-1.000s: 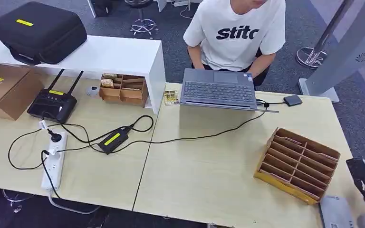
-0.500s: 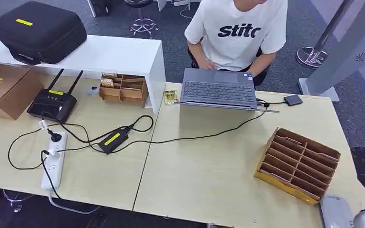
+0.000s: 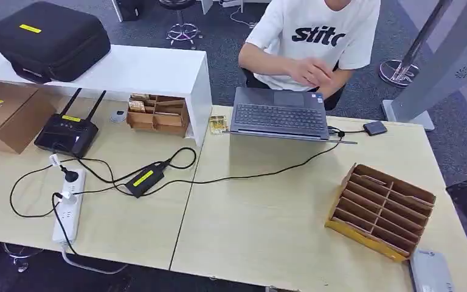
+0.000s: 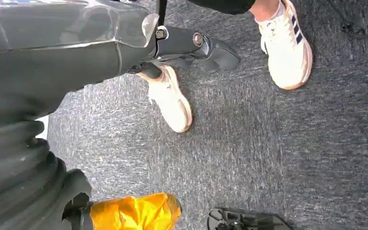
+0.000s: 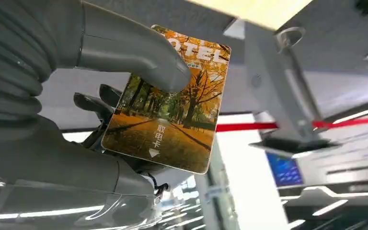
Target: Pass the card to the sensor for recognition and then transmit it.
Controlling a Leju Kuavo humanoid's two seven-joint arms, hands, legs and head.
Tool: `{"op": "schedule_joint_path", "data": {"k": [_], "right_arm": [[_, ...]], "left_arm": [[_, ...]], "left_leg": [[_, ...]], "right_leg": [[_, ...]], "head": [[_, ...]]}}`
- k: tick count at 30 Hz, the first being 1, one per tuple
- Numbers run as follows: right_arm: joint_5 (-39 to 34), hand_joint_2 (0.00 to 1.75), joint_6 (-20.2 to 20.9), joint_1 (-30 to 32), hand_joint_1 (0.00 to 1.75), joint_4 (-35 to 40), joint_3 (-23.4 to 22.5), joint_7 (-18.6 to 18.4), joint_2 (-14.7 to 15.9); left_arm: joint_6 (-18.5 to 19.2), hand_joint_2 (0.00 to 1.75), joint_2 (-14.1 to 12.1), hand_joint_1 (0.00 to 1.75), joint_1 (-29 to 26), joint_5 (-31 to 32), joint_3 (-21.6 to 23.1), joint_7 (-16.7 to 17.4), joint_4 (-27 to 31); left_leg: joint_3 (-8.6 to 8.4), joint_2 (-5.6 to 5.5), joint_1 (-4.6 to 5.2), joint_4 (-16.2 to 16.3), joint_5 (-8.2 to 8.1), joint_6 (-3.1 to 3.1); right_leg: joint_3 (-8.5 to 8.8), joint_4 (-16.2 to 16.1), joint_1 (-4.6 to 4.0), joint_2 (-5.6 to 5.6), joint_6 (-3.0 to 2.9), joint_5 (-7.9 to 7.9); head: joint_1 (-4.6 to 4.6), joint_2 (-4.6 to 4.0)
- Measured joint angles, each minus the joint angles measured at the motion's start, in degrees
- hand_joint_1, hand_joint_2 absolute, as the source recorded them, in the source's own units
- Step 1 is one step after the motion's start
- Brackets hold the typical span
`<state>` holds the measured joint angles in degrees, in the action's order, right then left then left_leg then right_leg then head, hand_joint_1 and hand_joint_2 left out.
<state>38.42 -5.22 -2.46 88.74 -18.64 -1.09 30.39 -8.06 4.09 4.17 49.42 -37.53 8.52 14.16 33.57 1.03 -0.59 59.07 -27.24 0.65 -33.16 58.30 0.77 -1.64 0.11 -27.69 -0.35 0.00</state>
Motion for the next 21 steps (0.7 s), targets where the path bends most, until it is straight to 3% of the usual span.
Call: {"op": "schedule_joint_path", "data": {"k": [5,10,15,21], "right_arm": [[-5.11,1.75,8.11,1.46,1.75,0.00,1.38,3.14,5.53],[-7.82,1.75,14.62,1.71,1.75,-1.20,4.48,1.41,11.08],[-6.59,1.75,15.84,-0.01,1.75,-3.54,8.57,-1.62,14.58],[-7.12,1.75,13.70,-0.13,1.75,-4.61,13.85,1.74,15.88]], "left_arm": [[0.04,1.75,-0.33,0.00,-0.29,0.13,-0.37,-0.59,0.00],[0.09,1.75,-0.57,0.00,-0.32,0.59,-1.03,-0.83,0.00],[0.37,1.75,-0.66,0.00,-0.33,1.05,-1.36,-0.70,0.00],[0.79,1.75,-0.76,0.00,-0.47,2.64,-1.35,0.24,-0.09]], "left_leg": [[0.04,-0.01,0.00,0.00,0.00,0.00],[0.05,0.00,0.01,0.00,0.00,0.00],[0.06,0.00,0.00,0.00,0.01,-0.01],[0.01,-0.06,-0.03,0.00,0.01,0.00]], "right_leg": [[-0.01,0.00,0.00,-0.02,0.00,-0.01],[-0.01,0.01,0.01,-0.01,0.01,0.00],[0.00,0.02,0.00,-0.01,0.00,0.01],[-0.02,0.01,-0.03,-0.05,0.00,-0.01]], "head": [[0.02,0.00],[0.02,0.00],[0.02,0.00],[0.00,0.00]]}}
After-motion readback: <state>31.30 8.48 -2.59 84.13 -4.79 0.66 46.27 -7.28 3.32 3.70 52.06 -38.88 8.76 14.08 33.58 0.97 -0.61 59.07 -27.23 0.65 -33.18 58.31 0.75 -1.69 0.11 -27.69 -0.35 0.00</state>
